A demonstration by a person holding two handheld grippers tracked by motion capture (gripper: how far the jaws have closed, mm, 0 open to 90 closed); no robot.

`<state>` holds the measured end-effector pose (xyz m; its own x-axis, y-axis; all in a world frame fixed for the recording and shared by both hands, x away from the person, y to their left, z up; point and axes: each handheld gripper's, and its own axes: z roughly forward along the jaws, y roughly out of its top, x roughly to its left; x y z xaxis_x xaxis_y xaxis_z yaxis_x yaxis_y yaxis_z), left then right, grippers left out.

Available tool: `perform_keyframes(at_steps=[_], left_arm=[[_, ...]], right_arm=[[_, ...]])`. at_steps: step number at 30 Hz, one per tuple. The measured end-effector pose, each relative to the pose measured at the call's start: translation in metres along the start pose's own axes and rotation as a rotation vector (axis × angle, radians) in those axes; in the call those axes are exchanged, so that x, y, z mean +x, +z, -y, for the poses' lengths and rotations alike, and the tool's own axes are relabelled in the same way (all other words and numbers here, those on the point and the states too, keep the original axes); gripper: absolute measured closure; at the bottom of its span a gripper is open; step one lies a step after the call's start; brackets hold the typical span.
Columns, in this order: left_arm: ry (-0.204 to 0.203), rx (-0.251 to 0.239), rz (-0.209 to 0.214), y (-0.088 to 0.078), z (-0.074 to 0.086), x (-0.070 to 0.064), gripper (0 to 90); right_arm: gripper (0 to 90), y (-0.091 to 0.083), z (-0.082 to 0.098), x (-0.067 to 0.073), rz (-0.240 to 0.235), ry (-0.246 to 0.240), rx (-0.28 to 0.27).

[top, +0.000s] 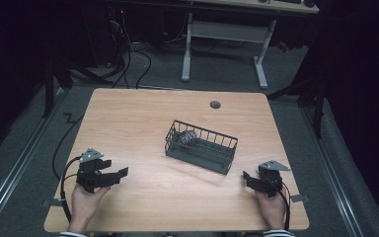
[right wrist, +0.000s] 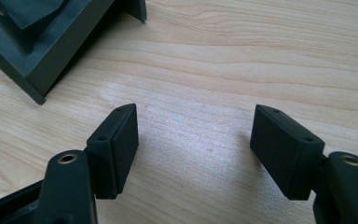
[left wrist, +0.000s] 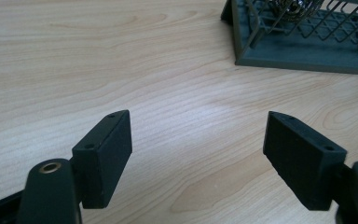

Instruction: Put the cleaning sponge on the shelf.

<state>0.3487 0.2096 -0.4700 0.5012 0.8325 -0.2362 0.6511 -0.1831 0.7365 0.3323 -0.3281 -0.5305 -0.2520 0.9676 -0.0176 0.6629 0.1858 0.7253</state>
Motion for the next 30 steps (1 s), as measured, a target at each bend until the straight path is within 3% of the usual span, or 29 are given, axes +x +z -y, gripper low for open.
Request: perform_keyframes(at_steps=[8,10,20,30], left_arm=[[-0.036,0.009,0.000,0.005,0.015,0.002,24.2],[-0.043,0.014,-0.016,0.008,0.020,0.003,24.2],[-0.010,0.065,-0.095,0.025,0.030,0.002,24.8],[0.012,0.049,-0.164,0.038,0.033,0.004,25.3]], right_arm=[[32.4,0.000,0.000,0.000,0.001,0.001,0.000],[32.4,0.000,0.000,0.000,0.001,0.000,0.000],[32.4,0.000,0.000,0.000,0.001,0.001,0.001],[32.4,0.000,0.000,0.000,0.001,0.000,0.001]])
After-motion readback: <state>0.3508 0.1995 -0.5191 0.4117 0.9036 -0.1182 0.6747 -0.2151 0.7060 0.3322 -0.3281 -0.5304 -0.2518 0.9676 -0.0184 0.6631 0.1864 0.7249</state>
